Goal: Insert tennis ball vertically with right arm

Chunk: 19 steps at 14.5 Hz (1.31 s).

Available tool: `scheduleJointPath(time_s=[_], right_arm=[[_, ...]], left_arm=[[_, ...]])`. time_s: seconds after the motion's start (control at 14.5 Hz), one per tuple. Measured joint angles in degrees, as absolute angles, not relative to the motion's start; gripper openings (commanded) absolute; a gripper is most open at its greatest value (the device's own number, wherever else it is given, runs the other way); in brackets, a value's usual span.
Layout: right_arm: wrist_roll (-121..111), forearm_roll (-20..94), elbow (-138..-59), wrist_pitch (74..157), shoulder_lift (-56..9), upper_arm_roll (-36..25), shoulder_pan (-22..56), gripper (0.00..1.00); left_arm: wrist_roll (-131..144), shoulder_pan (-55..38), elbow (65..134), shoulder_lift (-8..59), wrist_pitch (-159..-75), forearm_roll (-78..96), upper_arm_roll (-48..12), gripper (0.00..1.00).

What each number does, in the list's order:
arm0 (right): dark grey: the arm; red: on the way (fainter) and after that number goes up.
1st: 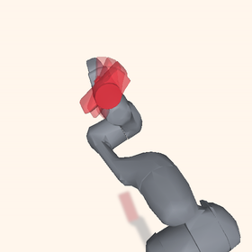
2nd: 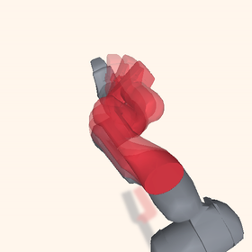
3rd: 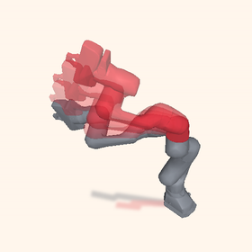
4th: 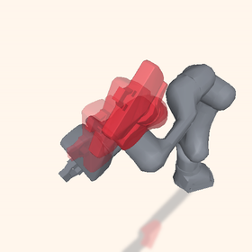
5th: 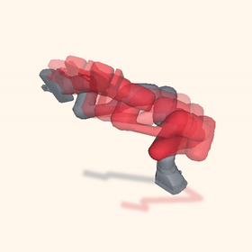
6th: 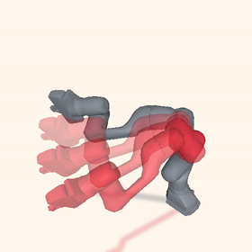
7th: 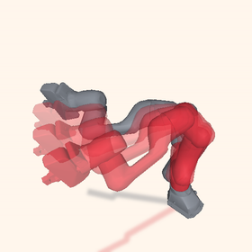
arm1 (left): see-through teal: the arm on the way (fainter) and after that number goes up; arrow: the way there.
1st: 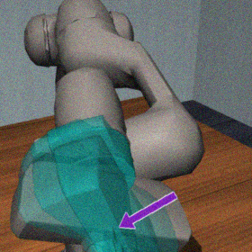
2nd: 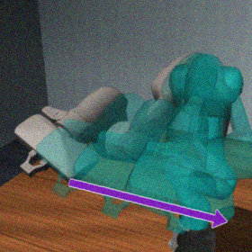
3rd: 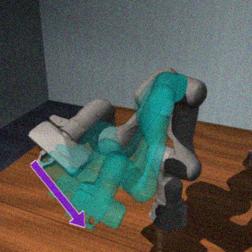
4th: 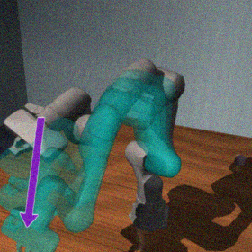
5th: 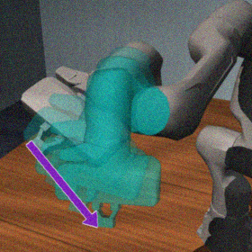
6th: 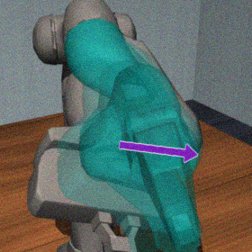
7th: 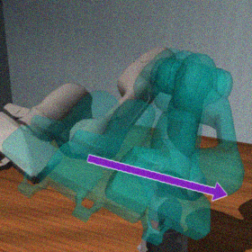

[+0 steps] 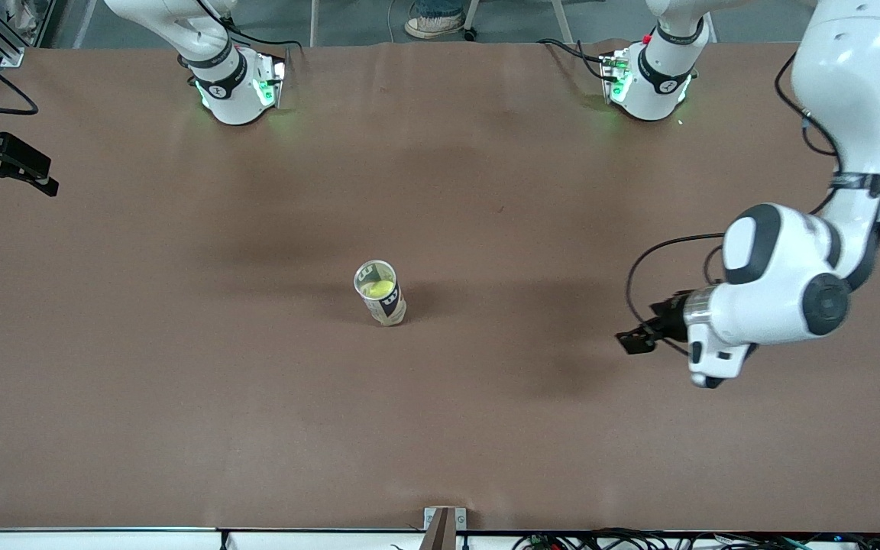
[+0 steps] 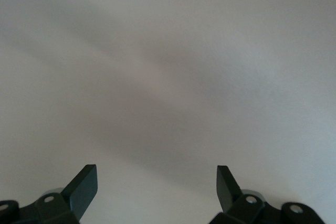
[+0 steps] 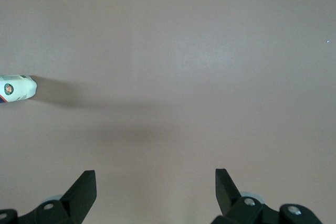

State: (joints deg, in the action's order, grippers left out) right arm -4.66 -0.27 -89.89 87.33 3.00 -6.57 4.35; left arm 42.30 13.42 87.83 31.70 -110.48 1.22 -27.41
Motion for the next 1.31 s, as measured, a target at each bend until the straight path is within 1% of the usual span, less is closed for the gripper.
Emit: scheduleJointPath(time_s=[0.21,0.41,0.48,0.69,0.83,0.96,1.31], right_arm=[[-4.71,-0.26,-89.93,87.17,3.0,-6.57,4.35,1.0],[-4.76,-0.25,-89.96,87.17,3.0,-6.57,4.35,1.0],[-4.77,-0.25,-89.97,87.16,3.0,-6.57,4.35,1.0],[-4.8,-0.24,-89.98,87.16,3.0,-6.57,4.36,1.0],[-4.81,-0.23,-89.98,87.16,3.0,-6.56,4.36,1.0],[-4.82,-0.23,-89.99,87.16,3.0,-6.54,4.38,1.0],[-4.84,-0.23,-90.02,87.16,3.0,-6.52,4.38,1.0]], left_arm=[[34.16,16.74,87.87,27.74,-107.61,0.69,-27.39,1.0],[27.41,17.08,87.86,23.26,-102.66,-1.3,-26.65,1.0],[24.66,16.15,87.82,21.66,-101.36,-1.31,-24.8,1.0],[15.25,10.71,86.06,17.5,-95.78,-0.96,-16.4,1.0],[10.73,7.0,83.77,15.86,-91.47,-0.8,-12.16,1.0],[8.84,3.47,82.39,14.21,-89.54,-0.79,-8.71,1.0],[6.72,0.47,81.95,8.15,-86.82,-0.79,-6.52,1.0]])
